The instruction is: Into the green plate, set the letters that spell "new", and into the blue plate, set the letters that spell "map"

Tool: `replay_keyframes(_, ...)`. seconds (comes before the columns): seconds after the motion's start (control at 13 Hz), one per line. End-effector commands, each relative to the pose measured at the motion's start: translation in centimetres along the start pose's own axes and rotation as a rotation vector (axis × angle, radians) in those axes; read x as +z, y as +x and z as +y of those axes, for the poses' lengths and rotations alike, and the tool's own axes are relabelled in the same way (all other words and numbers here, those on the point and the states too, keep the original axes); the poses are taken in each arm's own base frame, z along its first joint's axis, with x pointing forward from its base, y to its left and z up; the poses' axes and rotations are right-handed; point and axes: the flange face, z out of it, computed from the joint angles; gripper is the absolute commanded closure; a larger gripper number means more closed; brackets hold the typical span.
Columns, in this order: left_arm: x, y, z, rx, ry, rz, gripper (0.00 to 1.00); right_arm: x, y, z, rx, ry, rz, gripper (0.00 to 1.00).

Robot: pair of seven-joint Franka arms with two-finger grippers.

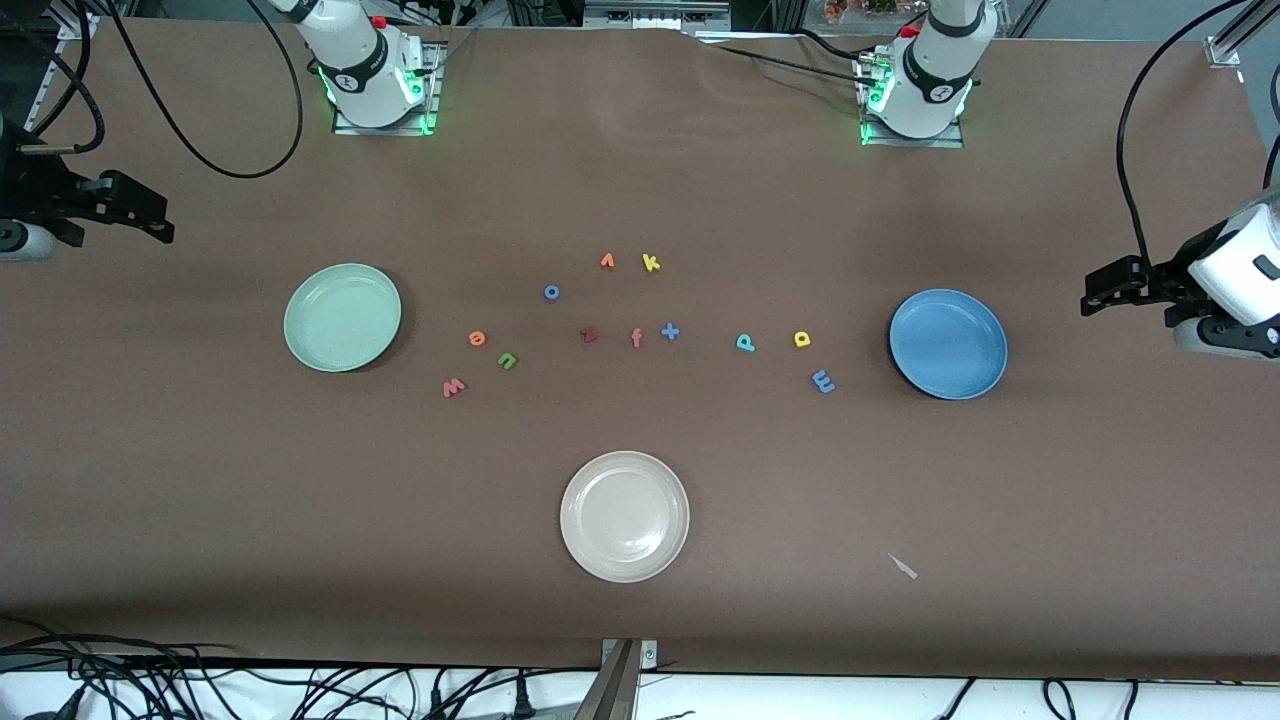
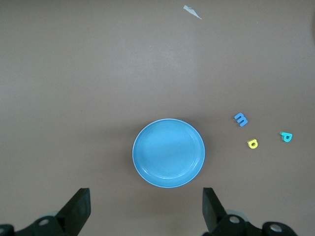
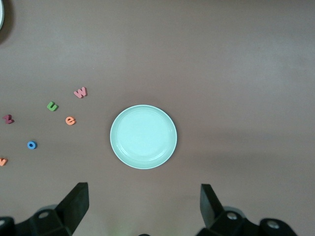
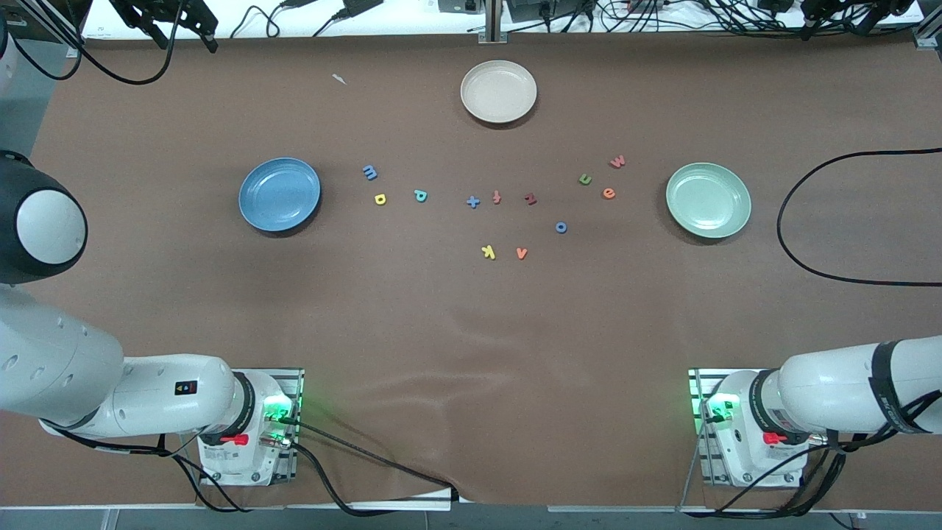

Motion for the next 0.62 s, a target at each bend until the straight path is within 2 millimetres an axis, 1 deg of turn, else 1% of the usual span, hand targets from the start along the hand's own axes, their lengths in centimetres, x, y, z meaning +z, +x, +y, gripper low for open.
replay_keyframes(0.0,0.00,-0.25,-0.16,0.017,-0.024,-0.006,0.00,-0.43,-0.28,-0.11,-0.002,-0.016,0.008,0.00)
replay_keyframes(0.54,-0.06,-0.25,-0.16,0.015,-0.024,-0.006,0.00,-0.36,-0.36,-0.13,-0.002,-0.014,0.001,0.00)
